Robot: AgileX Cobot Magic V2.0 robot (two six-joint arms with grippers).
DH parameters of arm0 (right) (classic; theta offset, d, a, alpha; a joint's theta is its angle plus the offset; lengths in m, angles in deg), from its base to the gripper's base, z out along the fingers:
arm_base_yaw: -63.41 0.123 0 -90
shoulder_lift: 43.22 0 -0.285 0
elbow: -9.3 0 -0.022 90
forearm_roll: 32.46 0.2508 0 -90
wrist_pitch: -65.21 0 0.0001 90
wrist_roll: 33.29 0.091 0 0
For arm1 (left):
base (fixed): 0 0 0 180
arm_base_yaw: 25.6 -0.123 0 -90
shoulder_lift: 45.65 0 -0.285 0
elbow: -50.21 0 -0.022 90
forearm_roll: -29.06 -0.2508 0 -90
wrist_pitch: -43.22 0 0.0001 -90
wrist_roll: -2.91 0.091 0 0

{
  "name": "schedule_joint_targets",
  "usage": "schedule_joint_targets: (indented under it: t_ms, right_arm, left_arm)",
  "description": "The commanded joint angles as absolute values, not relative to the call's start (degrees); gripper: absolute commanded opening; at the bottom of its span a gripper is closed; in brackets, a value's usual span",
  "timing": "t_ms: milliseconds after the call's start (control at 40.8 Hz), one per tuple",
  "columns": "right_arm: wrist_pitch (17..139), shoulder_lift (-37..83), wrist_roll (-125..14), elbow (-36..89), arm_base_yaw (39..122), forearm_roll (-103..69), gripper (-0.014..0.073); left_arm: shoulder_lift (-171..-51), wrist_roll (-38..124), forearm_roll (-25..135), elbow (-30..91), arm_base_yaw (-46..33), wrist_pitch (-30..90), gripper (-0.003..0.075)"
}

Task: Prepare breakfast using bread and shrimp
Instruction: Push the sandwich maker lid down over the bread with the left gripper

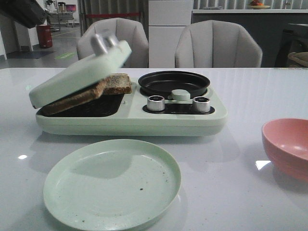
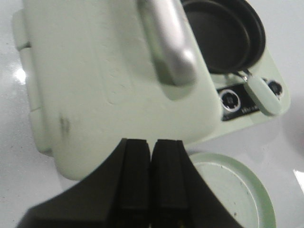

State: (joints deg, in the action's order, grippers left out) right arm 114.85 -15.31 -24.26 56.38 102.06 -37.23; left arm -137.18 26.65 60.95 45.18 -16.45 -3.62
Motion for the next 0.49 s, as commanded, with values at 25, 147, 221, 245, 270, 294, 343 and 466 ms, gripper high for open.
schedule_joint_targets:
  t_ms: [25, 147, 221, 245, 270, 294, 343, 466]
  right_arm:
    - [111.1, -14.94, -24.2, 54.93, 102.03, -37.97, 0.0568]
    - [111.1, -14.94, -24.2, 54.93, 102.03, -37.97, 0.0568]
    - [111.1, -14.94, -24.2, 54.93, 102.03, -37.97, 0.0568]
    - [111.1, -14.94, -24.2, 54.93, 102.03, -37.97, 0.0568]
    - [111.1, -14.94, -24.2, 54.93, 102.03, -37.97, 0.0568]
    - [111.1, -14.94, -24.2, 54.93, 102.03, -37.97, 0.0568]
    - [111.1, -14.94, -24.2, 54.93, 102.03, -37.97, 0.0568]
    - [111.1, -14.94, -24.2, 54.93, 102.03, -37.97, 0.0568]
  left_arm:
    - [-129.47, 27.01, 58.19, 41.93, -10.93, -1.18, 0.0102]
    - [-123.69, 25.96, 54.2, 36.88, -5.69, -2.26, 0.0102]
    - [-119.4, 20.51, 48.8, 33.65, -2.61, -1.88, 0.0102]
    - [-118.22, 19.42, 46.94, 33.07, -1.83, -1.76, 0.0102]
    - [-117.0, 17.59, 44.95, 31.94, -1.12, -1.76, 0.0102]
    - [-115.32, 14.41, 42.39, 30.81, -0.28, -1.65, 0.0102]
    - [-112.27, 11.14, 38.95, 28.72, 0.92, -1.34, 0.0102]
    - [-103.66, 9.56, 37.62, 23.46, 1.8, -0.32, 0.0102]
